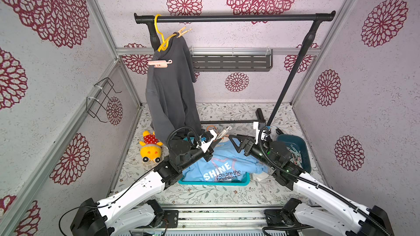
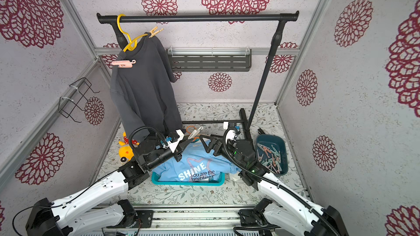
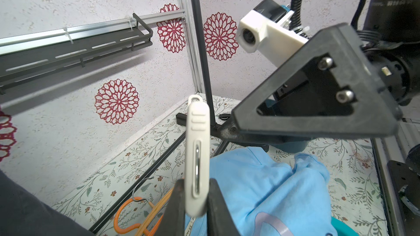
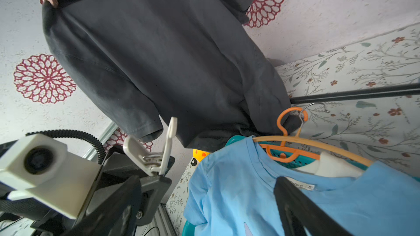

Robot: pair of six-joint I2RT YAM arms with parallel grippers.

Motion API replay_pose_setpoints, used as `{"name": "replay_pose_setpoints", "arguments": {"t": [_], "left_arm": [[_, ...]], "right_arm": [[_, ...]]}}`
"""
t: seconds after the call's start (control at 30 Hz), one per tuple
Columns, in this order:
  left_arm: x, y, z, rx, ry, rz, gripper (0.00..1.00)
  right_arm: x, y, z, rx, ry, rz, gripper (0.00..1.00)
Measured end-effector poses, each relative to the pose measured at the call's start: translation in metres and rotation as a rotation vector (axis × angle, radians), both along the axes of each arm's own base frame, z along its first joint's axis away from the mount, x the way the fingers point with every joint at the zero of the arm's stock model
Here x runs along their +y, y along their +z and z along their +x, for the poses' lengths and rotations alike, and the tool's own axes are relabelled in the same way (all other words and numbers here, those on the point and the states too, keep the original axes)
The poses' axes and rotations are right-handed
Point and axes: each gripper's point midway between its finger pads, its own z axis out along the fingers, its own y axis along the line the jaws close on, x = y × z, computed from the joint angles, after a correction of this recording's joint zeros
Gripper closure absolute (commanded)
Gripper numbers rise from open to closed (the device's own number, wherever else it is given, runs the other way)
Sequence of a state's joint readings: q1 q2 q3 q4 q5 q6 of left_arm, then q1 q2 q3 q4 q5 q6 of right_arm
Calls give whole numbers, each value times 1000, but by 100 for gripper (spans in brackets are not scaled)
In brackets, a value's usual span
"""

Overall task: Use clothespins to secure the t-shirt on both sides of the hanger
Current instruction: Open the clothespin.

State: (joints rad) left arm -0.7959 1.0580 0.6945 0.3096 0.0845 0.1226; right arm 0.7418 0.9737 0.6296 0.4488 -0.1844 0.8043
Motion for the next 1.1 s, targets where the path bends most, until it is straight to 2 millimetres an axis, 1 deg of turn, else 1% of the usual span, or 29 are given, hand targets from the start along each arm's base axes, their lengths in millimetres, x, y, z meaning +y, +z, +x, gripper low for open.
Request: {"name": "replay_pose_setpoints", "arguments": {"t": [0.1, 0.17, 0.3, 0.4, 0.53, 0.7, 0.87, 0.93, 1.1], "left_arm": [[-1, -5, 3, 4, 7, 15, 100], [-1, -6, 3, 4, 7, 19, 100], [-1, -6, 3, 2, 7, 19, 100], [-2, -6, 3, 2, 5, 20, 100], [-3, -6, 1, 2, -2, 20, 100], [-5, -6, -1, 2, -15, 20, 100], [-6, -6, -3, -3, -24, 24, 100], [-6, -6, -3, -4, -25, 25, 100], [-6, -12, -4, 9, -29, 46, 100]], "right_arm": [[12, 6, -7, -14, 42, 3, 8], [15, 12, -10, -29, 53, 15, 11], [14, 19, -6, -37, 35, 27, 16], [18, 21, 1, -22, 20, 35, 19], [25, 21, 8, 0, 21, 50, 26], [28, 17, 12, 29, 19, 66, 37], [29, 19, 14, 39, 13, 83, 42], [29, 20, 14, 38, 13, 89, 48], [29, 23, 15, 43, 7, 108, 59]]}}
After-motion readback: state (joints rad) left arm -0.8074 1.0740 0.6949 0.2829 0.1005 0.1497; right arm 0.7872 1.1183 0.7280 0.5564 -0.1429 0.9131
